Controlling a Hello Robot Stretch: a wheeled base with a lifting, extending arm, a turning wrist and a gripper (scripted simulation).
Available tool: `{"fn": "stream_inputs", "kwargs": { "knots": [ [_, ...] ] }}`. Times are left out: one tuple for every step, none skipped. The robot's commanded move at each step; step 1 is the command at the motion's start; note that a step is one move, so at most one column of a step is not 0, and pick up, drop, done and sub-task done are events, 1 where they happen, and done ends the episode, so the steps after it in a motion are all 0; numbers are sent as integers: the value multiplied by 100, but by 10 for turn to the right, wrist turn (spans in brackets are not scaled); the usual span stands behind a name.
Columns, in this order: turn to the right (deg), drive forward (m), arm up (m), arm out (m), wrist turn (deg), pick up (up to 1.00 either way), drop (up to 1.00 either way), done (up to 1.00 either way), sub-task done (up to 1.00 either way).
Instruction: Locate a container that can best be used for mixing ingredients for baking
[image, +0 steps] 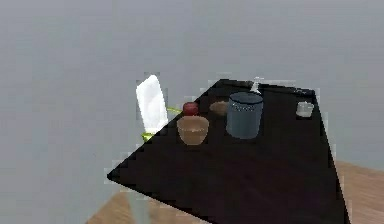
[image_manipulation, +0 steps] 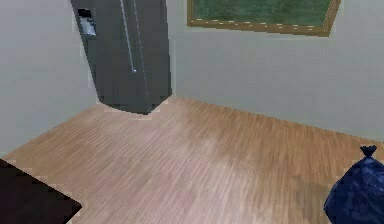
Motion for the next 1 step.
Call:
{"fn": "stream_inputs", "kwargs": {
  "knots": [
    [0,0,0,0,0,0,0,100,0]
  ]
}}
